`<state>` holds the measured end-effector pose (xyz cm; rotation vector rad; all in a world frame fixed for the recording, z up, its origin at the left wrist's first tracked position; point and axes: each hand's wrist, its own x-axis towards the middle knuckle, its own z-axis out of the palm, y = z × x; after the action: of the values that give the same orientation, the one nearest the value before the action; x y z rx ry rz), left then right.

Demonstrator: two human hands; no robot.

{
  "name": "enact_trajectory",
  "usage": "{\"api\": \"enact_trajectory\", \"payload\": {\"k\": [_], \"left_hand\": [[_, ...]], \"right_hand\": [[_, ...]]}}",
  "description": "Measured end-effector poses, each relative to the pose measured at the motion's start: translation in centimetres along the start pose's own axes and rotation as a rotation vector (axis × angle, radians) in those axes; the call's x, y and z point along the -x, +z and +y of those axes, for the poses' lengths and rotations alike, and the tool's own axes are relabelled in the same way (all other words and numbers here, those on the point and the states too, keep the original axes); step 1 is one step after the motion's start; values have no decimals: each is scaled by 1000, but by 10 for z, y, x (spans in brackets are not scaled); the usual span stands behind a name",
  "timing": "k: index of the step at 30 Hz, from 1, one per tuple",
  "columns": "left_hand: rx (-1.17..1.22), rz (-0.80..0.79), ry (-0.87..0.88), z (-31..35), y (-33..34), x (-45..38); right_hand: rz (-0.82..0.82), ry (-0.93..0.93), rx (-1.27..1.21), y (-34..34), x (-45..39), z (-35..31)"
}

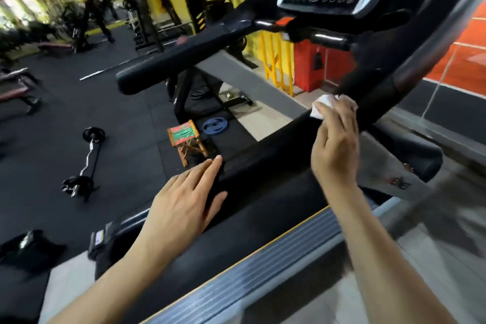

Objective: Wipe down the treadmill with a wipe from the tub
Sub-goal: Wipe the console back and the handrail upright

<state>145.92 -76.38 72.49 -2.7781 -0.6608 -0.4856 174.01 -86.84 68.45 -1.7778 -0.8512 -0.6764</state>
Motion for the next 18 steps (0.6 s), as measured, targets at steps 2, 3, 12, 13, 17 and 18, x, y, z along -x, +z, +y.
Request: {"api": "enact_trajectory", "payload": {"k": [2, 3, 12, 13, 17, 18], "left_hand": [[32, -17, -51, -27, -7, 30], [50, -16, -66, -40, -11, 44], [752, -130, -124, -153, -4, 148], [804, -145, -124, -158, 0, 151], [904, -217, -95, -176, 11, 168], [924, -218, -84, -181, 12, 172]], "right_hand": [[-114, -119, 13, 7, 19, -49], [-170, -199, -10, 12, 37, -77], [-298, -314, -62, 37, 175, -240], [-293, -341, -47, 38, 176, -244], [-376, -540, -40, 42, 210, -271], [-410, -597, 1, 44, 224, -279]]}}
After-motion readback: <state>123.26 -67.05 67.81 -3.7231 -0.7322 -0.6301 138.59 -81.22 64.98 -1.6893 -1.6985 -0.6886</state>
